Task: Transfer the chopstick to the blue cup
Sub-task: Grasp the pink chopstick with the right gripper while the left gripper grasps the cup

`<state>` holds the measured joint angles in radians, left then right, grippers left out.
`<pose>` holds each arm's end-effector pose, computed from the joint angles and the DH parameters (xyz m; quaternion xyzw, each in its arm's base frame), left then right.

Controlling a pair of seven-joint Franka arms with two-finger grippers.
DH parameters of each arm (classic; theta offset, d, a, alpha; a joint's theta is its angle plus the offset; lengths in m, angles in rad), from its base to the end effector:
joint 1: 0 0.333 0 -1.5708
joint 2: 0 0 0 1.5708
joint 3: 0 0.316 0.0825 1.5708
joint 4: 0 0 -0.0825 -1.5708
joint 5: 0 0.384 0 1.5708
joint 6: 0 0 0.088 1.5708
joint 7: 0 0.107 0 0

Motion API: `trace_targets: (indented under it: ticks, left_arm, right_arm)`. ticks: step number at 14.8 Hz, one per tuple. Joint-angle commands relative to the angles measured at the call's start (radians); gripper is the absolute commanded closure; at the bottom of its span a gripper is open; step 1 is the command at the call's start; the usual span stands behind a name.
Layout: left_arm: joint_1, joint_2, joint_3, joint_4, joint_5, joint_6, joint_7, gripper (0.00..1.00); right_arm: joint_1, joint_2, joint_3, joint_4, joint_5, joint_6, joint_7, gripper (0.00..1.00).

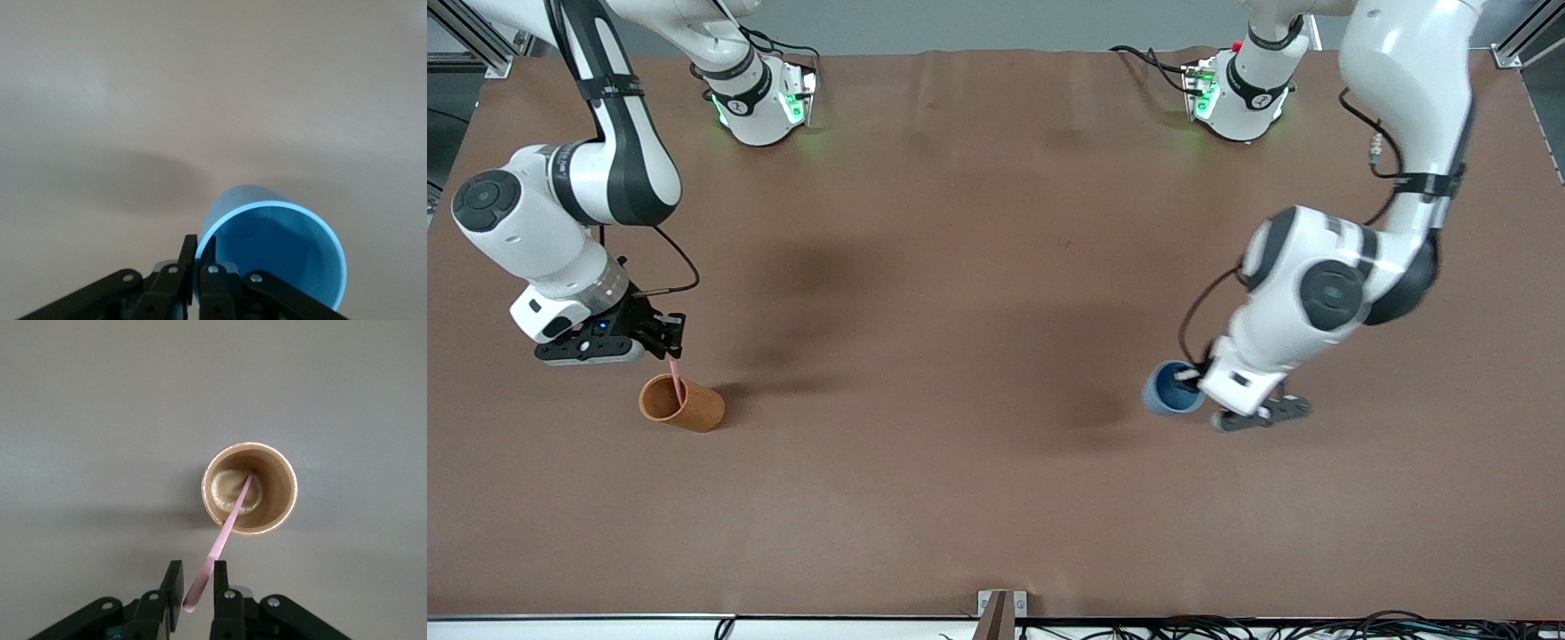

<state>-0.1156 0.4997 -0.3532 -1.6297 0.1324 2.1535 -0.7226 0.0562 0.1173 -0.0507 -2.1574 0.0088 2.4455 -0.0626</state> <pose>0.6253 -0.2766 0.3496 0.9927 0.1139 0.0088 0.0379 0.5699 0.0035 0.3611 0.9959 0.0312 0.0853 0.0023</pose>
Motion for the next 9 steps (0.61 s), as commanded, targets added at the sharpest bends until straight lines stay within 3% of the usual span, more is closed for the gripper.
trace_targets:
  ticks: [1, 6, 9]
  left_arm:
    - [-0.050, 0.071, -0.067, 0.051, 0.090, -0.001, -0.229, 1.00]
    - [-0.162, 0.149, -0.089, 0.060, 0.165, 0.088, -0.446, 1.00]
    - [-0.184, 0.186, -0.118, 0.062, 0.229, 0.089, -0.520, 1.00]
  right_arm:
    - [-0.010, -0.001, 0.008, -0.010, 0.011, -0.019, 0.026, 0.75]
    - [-0.013, -0.001, 0.008, 0.007, 0.011, -0.017, 0.029, 0.93]
    - [-0.021, 0.001, 0.006, 0.036, 0.010, -0.020, 0.026, 0.96]
